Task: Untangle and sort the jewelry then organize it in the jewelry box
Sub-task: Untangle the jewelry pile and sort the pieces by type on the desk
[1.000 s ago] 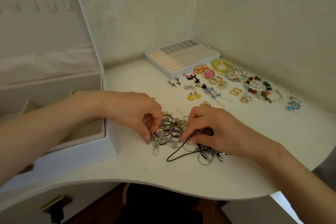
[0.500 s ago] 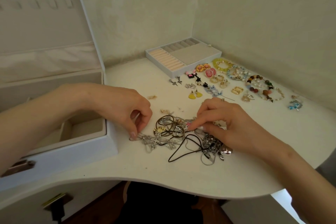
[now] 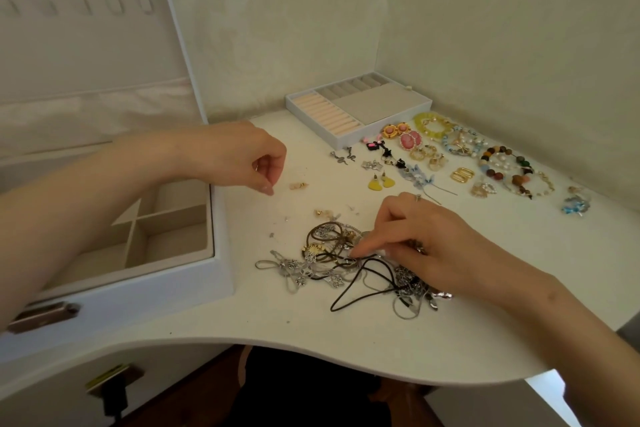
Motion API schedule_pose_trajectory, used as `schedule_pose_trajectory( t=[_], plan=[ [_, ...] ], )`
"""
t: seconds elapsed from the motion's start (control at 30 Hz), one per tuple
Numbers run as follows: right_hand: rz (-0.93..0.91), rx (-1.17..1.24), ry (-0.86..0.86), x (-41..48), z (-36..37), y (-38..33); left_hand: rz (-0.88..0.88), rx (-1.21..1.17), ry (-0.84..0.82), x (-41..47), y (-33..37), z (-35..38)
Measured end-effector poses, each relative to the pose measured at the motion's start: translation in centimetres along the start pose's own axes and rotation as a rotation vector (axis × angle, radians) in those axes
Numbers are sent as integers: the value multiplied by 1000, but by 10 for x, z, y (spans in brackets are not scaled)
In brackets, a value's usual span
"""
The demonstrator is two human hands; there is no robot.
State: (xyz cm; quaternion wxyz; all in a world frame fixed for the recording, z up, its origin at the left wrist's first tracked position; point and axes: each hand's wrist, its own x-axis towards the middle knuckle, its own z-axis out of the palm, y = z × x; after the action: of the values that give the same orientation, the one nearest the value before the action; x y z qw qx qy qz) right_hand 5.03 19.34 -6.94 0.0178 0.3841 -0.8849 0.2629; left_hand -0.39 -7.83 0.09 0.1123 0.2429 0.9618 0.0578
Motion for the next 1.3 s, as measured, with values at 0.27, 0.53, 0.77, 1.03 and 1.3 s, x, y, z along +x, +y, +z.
schedule_pose_trajectory(
  t=[0.27,0.53,0.77,1.03,1.3],
  plan=[
    [139,96,88,43,-12,-14,43,-9,23,35,7,17],
    [209,-148,-29,83,5,-20,46,-14,69,45,5,27],
    [242,31,64,70,-14,-15,15,-290,154,40,23,16],
    [367,182,215,22,-58,24,111,-514,79,53,88,16],
    [375,124,62,-19,-73,50,107,-512,-8,75,142,36]
  ],
)
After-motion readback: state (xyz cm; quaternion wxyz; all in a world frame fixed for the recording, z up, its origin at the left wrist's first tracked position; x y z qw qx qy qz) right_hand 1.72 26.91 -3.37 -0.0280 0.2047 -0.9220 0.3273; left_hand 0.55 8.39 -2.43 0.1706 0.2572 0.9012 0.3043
